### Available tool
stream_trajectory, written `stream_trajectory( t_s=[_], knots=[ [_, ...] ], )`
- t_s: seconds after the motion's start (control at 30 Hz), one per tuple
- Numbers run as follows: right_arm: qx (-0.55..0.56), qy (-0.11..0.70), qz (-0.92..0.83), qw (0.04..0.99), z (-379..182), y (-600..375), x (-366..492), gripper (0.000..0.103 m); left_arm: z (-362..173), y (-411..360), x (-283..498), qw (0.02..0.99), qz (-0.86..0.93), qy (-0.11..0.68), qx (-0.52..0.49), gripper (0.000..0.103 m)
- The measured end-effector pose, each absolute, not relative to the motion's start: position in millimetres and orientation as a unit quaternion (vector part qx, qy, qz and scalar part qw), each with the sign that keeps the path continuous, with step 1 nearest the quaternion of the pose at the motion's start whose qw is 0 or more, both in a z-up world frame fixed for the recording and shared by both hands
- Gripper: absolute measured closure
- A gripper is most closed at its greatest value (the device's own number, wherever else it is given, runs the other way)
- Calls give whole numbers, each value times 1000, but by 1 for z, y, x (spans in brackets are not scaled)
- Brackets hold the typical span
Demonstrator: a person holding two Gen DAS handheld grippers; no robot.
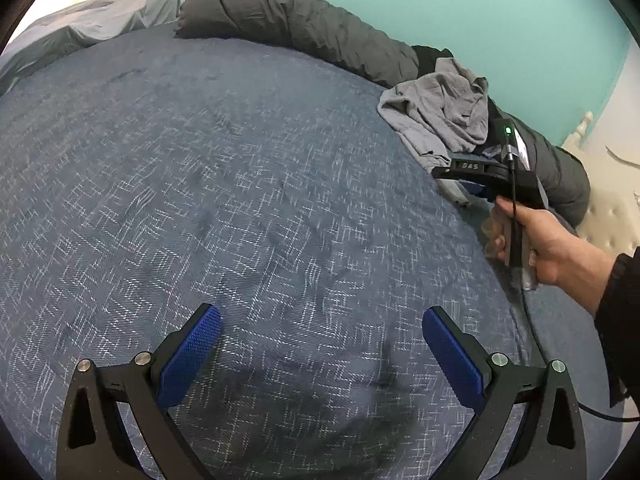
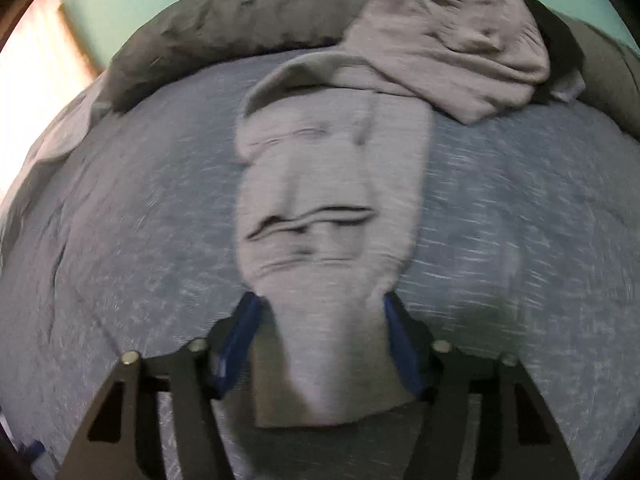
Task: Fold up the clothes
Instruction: 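Grasp the hoodie sleeve cuff with the right tool and pull it away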
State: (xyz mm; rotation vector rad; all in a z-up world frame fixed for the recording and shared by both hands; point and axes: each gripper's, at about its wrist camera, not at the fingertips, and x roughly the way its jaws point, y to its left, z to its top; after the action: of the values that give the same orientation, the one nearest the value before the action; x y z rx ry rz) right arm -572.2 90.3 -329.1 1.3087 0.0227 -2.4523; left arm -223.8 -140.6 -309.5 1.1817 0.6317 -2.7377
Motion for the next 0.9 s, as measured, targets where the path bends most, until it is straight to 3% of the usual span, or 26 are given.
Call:
stream_trajectory(
  t_s=[0.07,0.17,0.57,0.9],
  knots=[
    [462,3,-867,187,-326,91,-571,77,-309,-140,-223,46,-897,206,388,0],
    [454,10,-868,200,-316,88,-566,90,-307,-140,-222,47,-899,203,384,0],
    [414,0,-876,248,-255,91,-504,92,-290,-139,-216,54,-911,184,365,0],
    [386,-45,-877,284,-183,141,-352,92,-241,-130,-192,61,-925,167,335,0]
  ],
)
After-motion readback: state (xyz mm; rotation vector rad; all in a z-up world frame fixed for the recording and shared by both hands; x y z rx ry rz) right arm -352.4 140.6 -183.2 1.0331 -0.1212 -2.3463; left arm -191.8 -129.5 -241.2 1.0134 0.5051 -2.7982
